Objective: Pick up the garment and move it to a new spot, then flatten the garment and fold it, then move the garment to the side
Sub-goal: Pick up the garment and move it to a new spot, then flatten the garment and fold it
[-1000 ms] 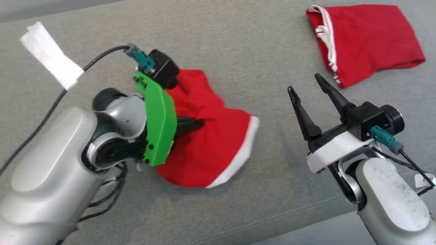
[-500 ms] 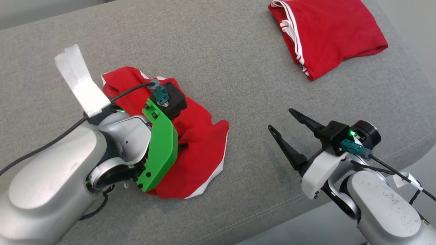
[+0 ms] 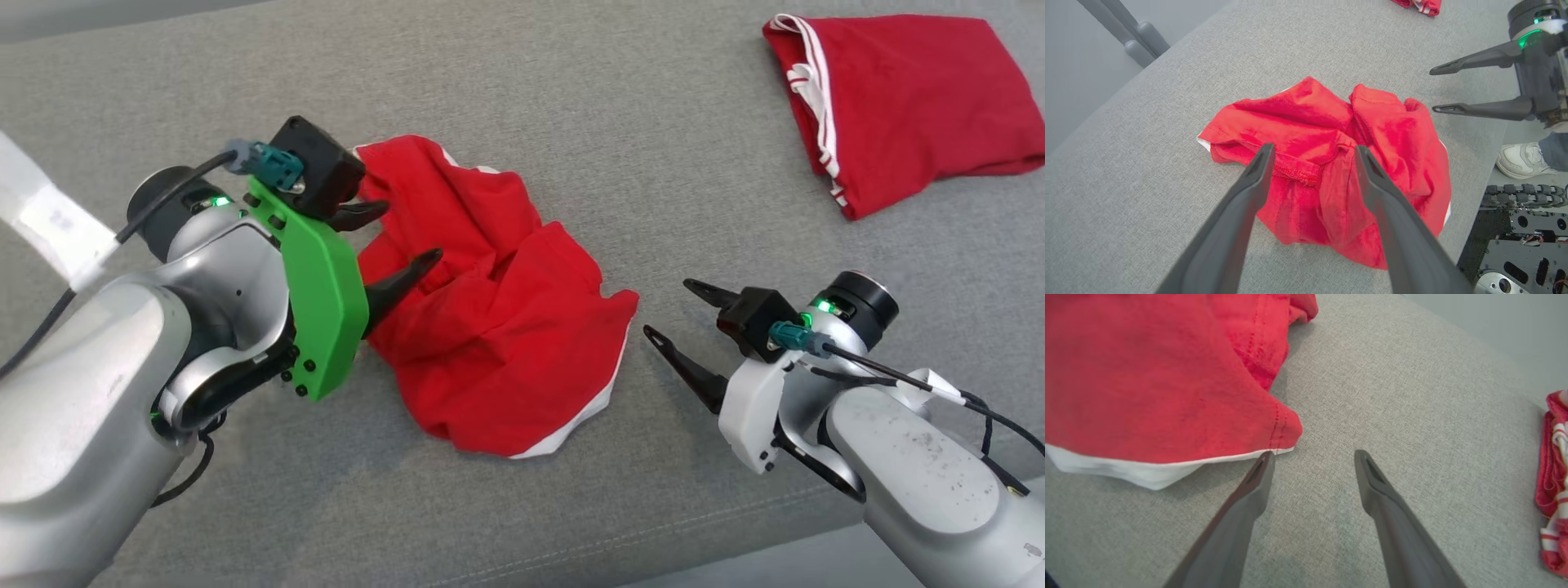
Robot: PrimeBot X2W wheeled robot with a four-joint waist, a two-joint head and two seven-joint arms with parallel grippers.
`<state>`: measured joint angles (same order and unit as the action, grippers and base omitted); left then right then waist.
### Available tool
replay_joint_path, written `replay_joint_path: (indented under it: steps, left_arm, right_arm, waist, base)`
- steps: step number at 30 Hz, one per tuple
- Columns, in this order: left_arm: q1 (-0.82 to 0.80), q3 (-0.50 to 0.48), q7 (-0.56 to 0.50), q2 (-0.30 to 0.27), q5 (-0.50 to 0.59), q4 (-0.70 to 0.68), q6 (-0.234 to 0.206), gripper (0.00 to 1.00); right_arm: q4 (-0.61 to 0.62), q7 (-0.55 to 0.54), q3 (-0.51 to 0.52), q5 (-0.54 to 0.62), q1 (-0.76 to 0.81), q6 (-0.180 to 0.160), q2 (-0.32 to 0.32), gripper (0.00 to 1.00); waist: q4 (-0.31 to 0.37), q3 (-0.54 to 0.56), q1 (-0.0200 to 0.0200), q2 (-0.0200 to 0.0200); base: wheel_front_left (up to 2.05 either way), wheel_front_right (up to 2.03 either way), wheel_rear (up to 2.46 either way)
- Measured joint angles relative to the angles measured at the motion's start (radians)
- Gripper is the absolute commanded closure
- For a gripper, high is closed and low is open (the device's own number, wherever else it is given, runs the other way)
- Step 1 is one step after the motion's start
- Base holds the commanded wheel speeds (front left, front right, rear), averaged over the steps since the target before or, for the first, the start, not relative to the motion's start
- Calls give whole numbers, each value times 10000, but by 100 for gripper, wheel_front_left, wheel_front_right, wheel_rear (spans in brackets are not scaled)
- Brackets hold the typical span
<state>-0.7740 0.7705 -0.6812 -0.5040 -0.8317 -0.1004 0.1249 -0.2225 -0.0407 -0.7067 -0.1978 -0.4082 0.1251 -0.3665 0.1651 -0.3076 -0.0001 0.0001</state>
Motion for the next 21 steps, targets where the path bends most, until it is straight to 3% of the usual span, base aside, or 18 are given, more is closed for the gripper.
replay_joint_path:
  steps: [3,8,11,19,20,21]
  left_arm:
    - [449,-330,683,-6,4,-59,-33,0]
    - [1436,-1041,2196,192,10,-274,-627,0]
    - [2028,-1398,2926,414,-15,-311,-961,0]
    - [3092,-1611,4019,738,-251,-314,-1193,0]
    - [3151,-1641,4134,754,-251,-318,-1204,0]
    - [3223,-1701,4243,754,-251,-320,-1210,0]
  right_arm:
    - [-307,-198,-286,-182,-23,25,-161,0]
    - [-696,-401,-1124,-815,-151,25,-476,0]
    - [-880,-407,-1235,-1118,-186,25,-608,0]
    - [-1241,-445,-1078,-1685,-201,25,-1206,0]
    - [-1315,-497,-1030,-1789,-198,25,-1260,13]
    - [-1388,-533,-1032,-1889,-190,25,-1304,35]
  waist:
    - [-398,44,0,0]
    - [-1223,176,0,0]
    - [-1644,266,0,0]
    - [-2764,565,0,0]
    - [-2909,606,0,0]
    - [-3046,645,1,0]
  base:
    - [0,0,0]
    - [0,0,0]
    - [0,0,0]
    - [0,0,0]
    - [0,0,0]
    - [0,0,0]
